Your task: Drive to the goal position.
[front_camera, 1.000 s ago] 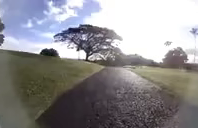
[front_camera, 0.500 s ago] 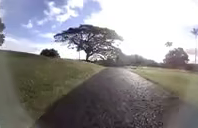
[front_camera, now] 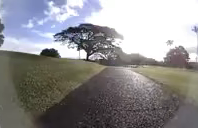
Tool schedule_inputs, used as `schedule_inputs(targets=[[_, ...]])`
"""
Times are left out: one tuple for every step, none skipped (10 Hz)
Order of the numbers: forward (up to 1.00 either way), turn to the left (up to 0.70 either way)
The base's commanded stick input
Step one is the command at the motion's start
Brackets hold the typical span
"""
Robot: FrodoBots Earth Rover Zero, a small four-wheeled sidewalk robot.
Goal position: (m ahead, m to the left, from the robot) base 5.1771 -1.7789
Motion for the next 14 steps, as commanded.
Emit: schedule_inputs(targets=[[0.60,0.00],[0.60,0.00],[0.60,-0.09],[0.60,-0.15],[0.60,-0.15],[0.60,-0.15],[0.60,-0.15],[0.60,-0.15],[0.60,-0.15],[0.60,-0.15],[0.60,-0.15],[0.60,-0.15],[0.60,-0.15],[0.60,-0.15]])
